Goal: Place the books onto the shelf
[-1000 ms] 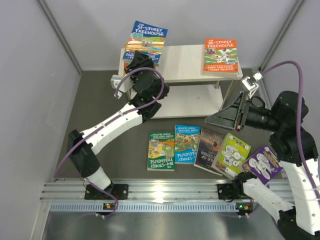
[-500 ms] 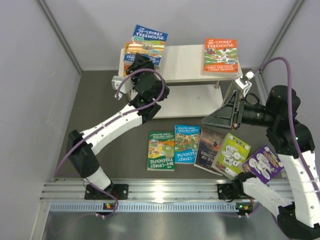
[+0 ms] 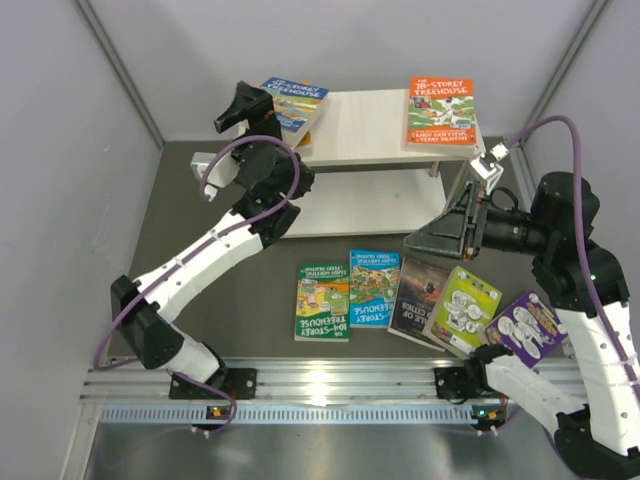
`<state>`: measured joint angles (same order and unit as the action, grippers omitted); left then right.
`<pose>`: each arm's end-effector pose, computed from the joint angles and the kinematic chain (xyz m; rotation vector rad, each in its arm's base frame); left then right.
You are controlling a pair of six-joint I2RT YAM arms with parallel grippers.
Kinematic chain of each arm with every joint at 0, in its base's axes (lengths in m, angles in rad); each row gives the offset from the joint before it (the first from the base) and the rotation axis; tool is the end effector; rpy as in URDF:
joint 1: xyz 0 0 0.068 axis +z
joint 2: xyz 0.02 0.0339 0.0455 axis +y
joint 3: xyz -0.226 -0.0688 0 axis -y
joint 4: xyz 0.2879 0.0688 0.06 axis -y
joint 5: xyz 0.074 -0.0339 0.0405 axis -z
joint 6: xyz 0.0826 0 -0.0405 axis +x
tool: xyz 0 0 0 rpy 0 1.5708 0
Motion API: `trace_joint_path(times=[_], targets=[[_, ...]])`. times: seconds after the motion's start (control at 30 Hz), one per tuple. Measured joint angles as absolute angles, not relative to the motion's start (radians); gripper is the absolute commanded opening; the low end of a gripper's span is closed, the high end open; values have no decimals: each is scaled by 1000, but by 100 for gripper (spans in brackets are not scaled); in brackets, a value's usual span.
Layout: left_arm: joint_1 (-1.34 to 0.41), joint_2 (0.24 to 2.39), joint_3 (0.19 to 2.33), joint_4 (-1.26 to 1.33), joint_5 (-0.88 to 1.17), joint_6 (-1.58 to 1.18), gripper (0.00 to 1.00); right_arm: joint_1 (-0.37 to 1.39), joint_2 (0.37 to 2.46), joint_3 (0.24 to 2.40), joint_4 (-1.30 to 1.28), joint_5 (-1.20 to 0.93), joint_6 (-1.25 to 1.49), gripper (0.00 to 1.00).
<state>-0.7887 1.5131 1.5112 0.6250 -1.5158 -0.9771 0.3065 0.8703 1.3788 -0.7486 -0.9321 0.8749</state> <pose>0.3114 -0.1964 0.4444 -1.4527 0.6182 -0.6811 0.1862 0.1285 0.4496 -0.1874 2.0368 1.6263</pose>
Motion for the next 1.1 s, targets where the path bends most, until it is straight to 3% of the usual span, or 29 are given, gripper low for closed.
trace_joint_path(times=[0.33,0.7,0.77,0.83,0.9,0.93,0.97,1.03,1.1], targets=[[-786,1468,1511,614,-1516,-812,99,305,846,1315,-734,-867,897,100],[-783,1277,1518,282,-1389,-864,99,305,925,1284,-513,-779,1020,100],[-780,1267,1518,244,-1372,-865,98,305,966,1288,-442,-761,1050,96],[-778,1269,1518,209,-1361,-868,81,311,1021,1308,-376,-738,1079,91],[-778,1279,1518,178,-1346,-870,59,329,1092,1346,-317,-705,1102,80],[-777,1286,1518,164,-1339,-870,33,343,1122,1366,-295,-694,1111,76],[-777,1293,1518,154,-1332,-870,23,363,1164,1398,-275,-676,1119,70],[-775,1314,1529,126,-1312,-865,5,398,1240,1464,-245,-652,1132,69],[-775,1334,1544,104,-1290,-865,0,424,1310,1524,-213,-631,1148,69]])
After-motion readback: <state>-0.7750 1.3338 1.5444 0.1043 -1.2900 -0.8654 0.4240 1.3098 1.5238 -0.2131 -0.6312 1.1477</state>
